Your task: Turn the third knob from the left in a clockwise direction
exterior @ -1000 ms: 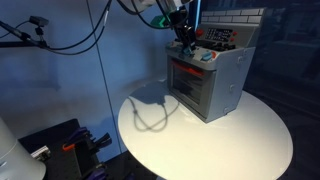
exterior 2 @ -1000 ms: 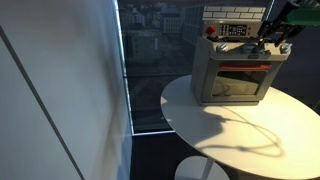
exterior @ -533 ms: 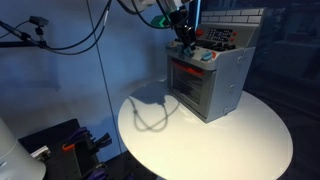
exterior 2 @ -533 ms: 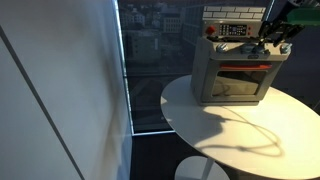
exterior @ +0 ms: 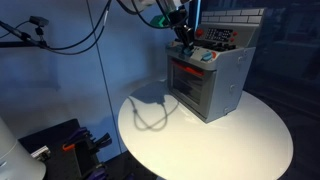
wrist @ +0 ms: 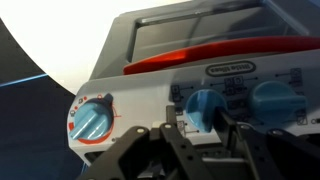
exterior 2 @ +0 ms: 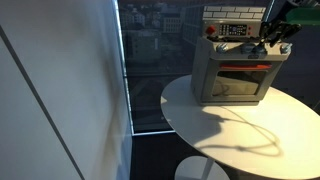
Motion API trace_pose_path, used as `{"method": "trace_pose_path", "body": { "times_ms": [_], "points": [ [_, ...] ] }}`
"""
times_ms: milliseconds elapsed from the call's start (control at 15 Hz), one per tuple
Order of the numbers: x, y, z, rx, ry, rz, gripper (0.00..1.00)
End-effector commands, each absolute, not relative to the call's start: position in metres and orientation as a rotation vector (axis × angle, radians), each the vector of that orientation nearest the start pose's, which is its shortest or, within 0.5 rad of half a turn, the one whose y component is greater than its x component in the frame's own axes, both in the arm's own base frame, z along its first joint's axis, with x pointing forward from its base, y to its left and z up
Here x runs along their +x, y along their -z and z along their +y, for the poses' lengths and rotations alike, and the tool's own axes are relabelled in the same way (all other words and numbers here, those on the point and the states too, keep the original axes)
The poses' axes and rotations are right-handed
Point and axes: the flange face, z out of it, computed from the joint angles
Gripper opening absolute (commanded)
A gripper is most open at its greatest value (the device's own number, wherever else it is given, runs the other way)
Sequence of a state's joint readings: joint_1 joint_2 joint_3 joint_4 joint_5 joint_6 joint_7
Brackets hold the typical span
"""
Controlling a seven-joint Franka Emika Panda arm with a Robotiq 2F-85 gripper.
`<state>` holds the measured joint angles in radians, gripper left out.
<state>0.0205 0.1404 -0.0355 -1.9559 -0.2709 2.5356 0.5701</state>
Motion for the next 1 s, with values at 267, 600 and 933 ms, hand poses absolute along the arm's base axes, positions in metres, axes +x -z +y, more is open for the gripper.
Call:
{"method": "trace_pose_path", "body": {
  "times_ms": [267, 600, 933],
  "points": [
    [0.6308, -0.4572, -0.0059, -3.067, 0.777, 0.614, 0.25],
    [0.6297, -0.4595, -0.0041, -3.050, 0.784, 0.633, 0.06],
    [0.6265, -0.4624, -0.0083, -3.023, 0.785, 0.686, 0.05]
  ]
}}
